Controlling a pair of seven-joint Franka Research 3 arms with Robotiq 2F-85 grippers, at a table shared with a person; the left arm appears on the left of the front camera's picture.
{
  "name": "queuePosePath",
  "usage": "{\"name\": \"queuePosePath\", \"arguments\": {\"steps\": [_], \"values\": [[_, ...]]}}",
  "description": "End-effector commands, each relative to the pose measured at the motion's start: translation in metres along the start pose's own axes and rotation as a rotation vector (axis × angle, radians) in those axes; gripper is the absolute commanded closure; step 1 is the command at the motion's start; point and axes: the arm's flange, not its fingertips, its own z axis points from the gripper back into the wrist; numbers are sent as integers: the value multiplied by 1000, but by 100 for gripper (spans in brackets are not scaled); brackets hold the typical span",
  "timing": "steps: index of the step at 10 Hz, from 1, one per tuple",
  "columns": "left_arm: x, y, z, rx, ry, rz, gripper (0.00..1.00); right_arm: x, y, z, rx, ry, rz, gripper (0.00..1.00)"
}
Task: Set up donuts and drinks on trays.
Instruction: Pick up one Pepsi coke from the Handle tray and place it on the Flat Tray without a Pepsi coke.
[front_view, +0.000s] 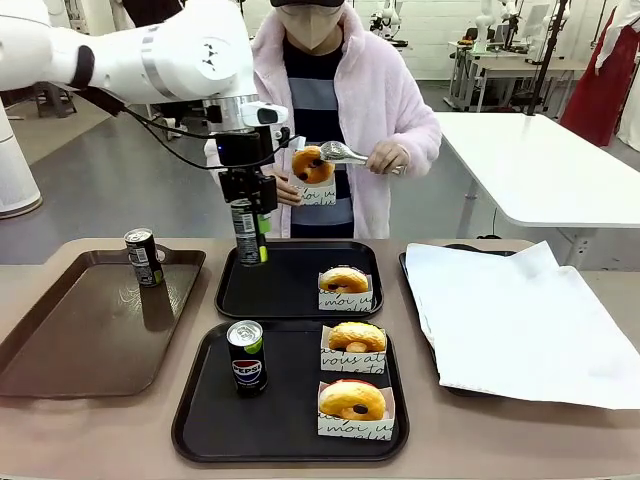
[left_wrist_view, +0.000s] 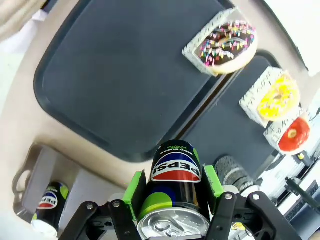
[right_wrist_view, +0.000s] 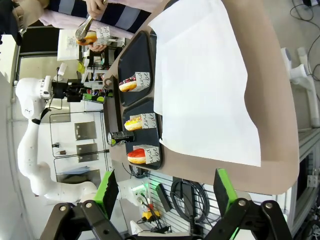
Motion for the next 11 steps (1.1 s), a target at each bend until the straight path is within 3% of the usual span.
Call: {"name": "queuePosePath", "arguments": {"steps": [1, 4, 7, 9, 11], "values": [[18, -3, -4, 52, -40, 20, 41, -1, 1, 1, 0, 11, -7, 0], [20, 1, -35, 73, -89, 2, 41, -1, 1, 1, 0, 11, -7, 0], [6, 0, -63, 112, -45, -62, 41, -1, 1, 1, 0, 11, -7, 0], [-55, -3, -5, 87, 42, -103, 41, -1, 1, 1, 0, 11, -7, 0], [-107, 3, 29, 67, -32, -82, 41, -1, 1, 1, 0, 11, -7, 0]]}}
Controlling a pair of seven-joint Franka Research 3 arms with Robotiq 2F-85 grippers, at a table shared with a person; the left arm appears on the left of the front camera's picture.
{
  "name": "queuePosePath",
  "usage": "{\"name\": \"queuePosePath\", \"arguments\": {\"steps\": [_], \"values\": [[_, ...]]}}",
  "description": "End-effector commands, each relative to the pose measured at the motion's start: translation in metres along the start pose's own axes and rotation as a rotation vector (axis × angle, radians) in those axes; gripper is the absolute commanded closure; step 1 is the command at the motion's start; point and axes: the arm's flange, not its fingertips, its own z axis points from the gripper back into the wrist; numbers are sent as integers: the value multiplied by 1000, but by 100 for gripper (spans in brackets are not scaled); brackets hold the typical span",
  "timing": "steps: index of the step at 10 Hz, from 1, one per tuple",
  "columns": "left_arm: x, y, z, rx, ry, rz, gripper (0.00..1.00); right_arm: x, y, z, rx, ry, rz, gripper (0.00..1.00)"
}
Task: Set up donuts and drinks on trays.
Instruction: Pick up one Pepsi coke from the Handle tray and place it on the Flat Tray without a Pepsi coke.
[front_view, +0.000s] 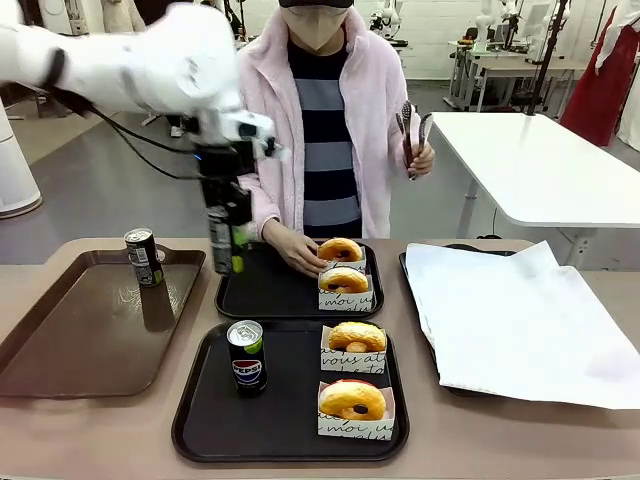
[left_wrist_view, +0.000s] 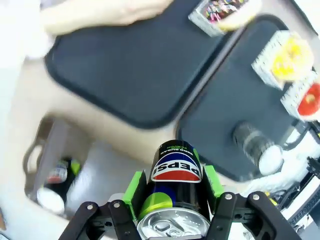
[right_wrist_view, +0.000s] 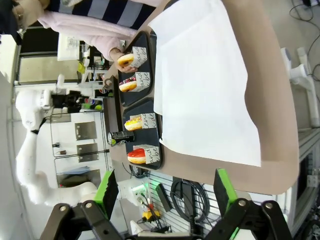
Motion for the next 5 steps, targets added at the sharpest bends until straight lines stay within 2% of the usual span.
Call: {"name": "queuePosePath", "arguments": {"steps": [1, 5], "values": [[-44, 6, 15, -3, -56, 16, 41, -2, 1, 1, 0, 10, -7, 0], [-42, 11, 13, -8, -59, 30, 41, -2, 1, 1, 0, 10, -7, 0]]}}
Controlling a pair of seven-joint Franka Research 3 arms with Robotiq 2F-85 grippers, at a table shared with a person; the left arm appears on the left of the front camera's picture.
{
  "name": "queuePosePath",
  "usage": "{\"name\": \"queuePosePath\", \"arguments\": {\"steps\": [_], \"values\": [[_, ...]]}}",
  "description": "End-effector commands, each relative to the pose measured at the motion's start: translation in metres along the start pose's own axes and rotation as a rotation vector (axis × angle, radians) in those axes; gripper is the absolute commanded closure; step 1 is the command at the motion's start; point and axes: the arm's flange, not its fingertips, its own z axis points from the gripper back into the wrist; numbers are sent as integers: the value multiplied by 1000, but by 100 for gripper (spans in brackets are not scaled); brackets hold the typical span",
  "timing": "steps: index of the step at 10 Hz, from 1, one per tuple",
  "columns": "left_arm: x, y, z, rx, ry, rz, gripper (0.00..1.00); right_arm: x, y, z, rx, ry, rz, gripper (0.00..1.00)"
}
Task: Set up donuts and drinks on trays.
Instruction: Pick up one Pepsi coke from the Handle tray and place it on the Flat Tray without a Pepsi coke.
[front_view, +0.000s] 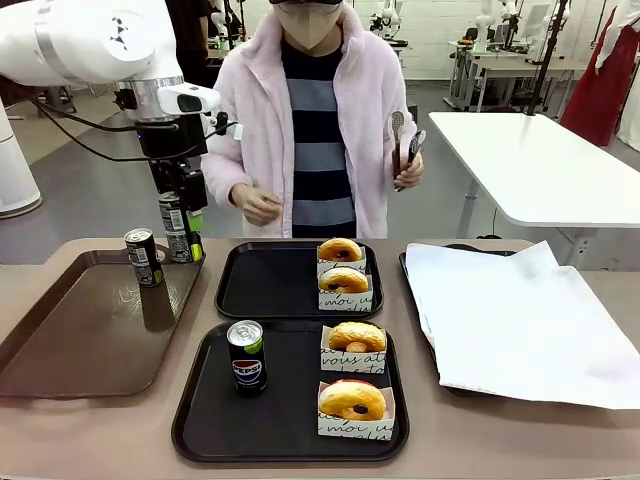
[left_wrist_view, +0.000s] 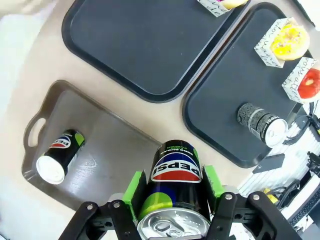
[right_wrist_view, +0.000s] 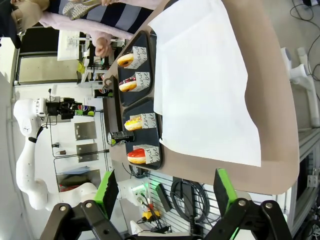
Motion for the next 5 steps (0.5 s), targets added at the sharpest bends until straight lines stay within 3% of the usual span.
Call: {"name": "queuePosePath", "arguments": {"steps": [1, 5], "values": [[7, -5, -3, -3, -33, 0, 41, -1, 1, 1, 0, 10, -7, 0], [66, -11, -34, 44, -70, 93, 41, -1, 1, 1, 0, 10, -7, 0]]}}
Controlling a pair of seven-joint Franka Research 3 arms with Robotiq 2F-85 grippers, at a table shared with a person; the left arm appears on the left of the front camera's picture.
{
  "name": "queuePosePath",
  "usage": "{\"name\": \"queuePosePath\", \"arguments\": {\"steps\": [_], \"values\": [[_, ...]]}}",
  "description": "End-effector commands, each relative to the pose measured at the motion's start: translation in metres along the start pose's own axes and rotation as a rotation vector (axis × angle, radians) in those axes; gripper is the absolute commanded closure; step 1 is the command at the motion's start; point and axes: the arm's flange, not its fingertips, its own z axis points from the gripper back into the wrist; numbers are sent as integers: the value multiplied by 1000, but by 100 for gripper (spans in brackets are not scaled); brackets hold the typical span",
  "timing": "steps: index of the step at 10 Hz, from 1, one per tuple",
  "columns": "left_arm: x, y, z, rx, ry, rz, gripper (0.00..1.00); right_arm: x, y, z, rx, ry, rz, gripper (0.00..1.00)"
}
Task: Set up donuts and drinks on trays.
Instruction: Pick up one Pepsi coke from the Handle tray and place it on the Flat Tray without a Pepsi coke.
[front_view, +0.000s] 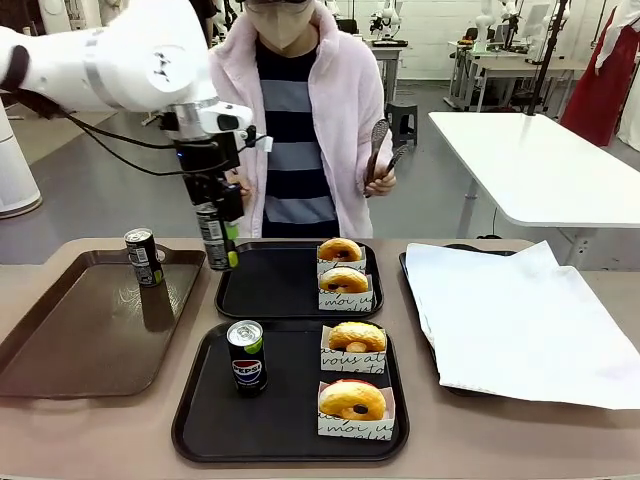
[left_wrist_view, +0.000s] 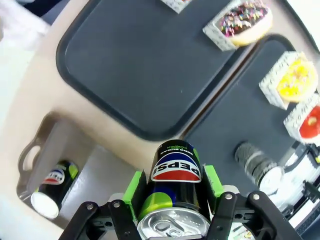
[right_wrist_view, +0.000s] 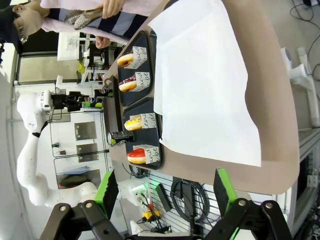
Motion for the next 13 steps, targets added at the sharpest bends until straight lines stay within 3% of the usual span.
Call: {"name": "queuePosePath", "arguments": {"steps": [1, 5, 13], "values": [[28, -7, -17, 51, -28, 46, 41, -1, 1, 1, 0, 10, -7, 0], [71, -13, -67, 152, -53, 101, 41, -1, 1, 1, 0, 10, -7, 0], [93, -15, -115, 226, -85, 101, 41, -1, 1, 1, 0, 10, -7, 0]]}}
